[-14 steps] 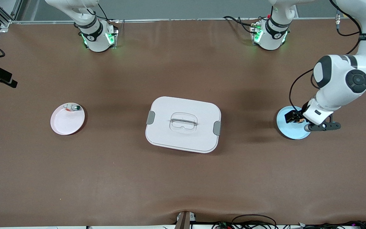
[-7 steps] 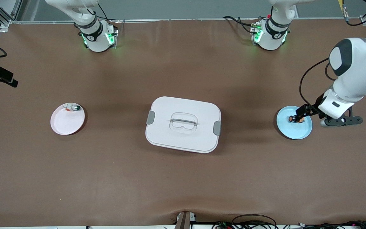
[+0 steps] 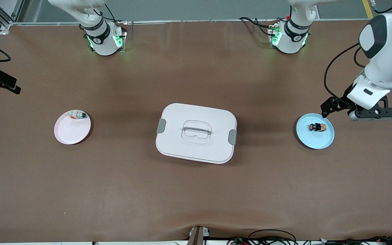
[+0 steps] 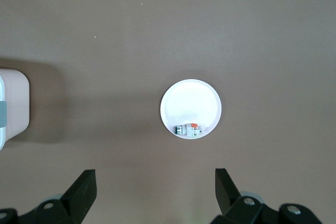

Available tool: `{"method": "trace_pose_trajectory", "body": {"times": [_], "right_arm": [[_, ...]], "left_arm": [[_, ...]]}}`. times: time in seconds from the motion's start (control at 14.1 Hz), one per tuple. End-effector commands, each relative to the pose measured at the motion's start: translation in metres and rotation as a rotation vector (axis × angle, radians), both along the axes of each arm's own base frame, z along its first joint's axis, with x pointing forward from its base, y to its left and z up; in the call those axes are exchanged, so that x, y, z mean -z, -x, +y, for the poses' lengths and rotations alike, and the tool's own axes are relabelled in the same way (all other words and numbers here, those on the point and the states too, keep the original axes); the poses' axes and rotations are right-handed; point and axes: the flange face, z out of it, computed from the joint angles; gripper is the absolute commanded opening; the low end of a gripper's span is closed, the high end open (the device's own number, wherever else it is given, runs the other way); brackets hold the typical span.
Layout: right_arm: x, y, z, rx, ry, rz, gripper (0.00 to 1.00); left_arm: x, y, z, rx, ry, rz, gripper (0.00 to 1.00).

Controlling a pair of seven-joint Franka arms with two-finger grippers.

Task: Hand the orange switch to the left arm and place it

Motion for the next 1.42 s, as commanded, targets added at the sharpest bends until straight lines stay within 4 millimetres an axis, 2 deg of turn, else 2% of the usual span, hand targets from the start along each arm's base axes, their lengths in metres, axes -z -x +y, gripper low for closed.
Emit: {"method": "trace_pose_trajectory", "body": {"times": [0.0, 0.28, 0.85, 1.0, 1.35], "right_arm": [[-0.006, 0.007, 0.0, -0.004, 0.012, -0.014, 1.0], [-0.008, 0.005, 0.004, -0.011, 0.006, -0.039, 1.0], [-0.012, 0.006, 0.003, -0.008, 0.003, -0.05, 1.0], [-0.013, 0.007, 0.005, -0.011, 0.003, -0.054, 1.0], [-0.014, 0.006, 0.005, -0.011, 0.004, -0.057, 1.0]], "left_arm": [[-0.024, 0.006, -0.005, 0.017, 0.023, 0.022, 1.0], [-0.056, 0.006, 0.0, 0.016, 0.025, 0.049, 1.0], [-0.105, 0.01, 0.006, 0.016, 0.024, 0.055, 1.0], [-0.12, 0.01, 0.0, 0.027, 0.024, 0.04, 1.0], [-0.131, 0.013, 0.003, 0.023, 0.024, 0.035, 1.0]]}}
